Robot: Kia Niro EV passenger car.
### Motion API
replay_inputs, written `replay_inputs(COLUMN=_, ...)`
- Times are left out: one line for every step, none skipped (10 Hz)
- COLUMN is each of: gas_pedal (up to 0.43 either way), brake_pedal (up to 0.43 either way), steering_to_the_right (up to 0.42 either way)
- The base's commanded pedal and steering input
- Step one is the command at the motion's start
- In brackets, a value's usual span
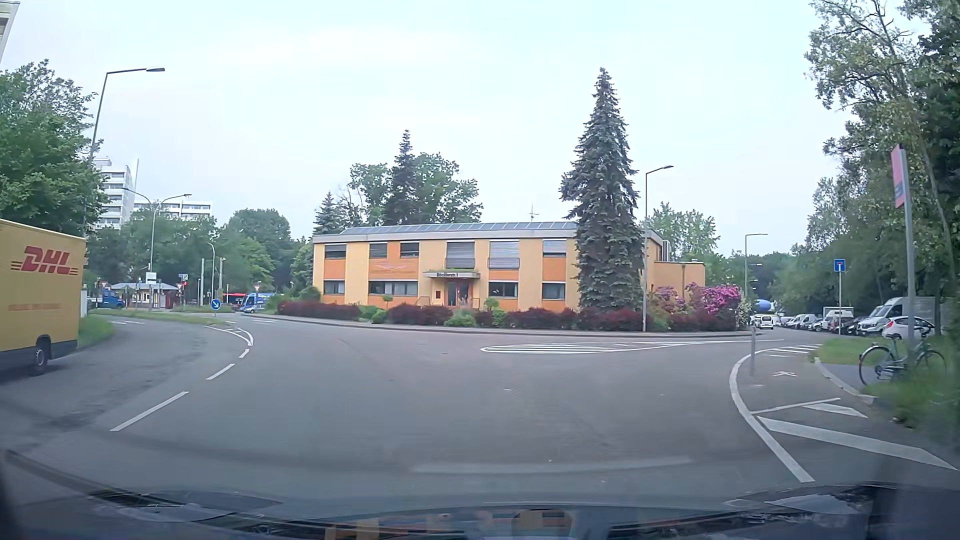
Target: Follow the waypoints while adhering to traffic rules and regulations
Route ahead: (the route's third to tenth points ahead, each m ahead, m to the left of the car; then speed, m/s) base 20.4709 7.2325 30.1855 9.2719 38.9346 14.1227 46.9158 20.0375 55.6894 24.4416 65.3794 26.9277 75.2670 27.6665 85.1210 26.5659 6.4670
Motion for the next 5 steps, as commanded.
replay_inputs(gas_pedal=0.067, brake_pedal=0.000, steering_to_the_right=-0.086)
replay_inputs(gas_pedal=0.067, brake_pedal=0.000, steering_to_the_right=-0.086)
replay_inputs(gas_pedal=0.067, brake_pedal=0.000, steering_to_the_right=-0.085)
replay_inputs(gas_pedal=0.067, brake_pedal=0.000, steering_to_the_right=-0.083)
replay_inputs(gas_pedal=0.067, brake_pedal=0.000, steering_to_the_right=-0.083)
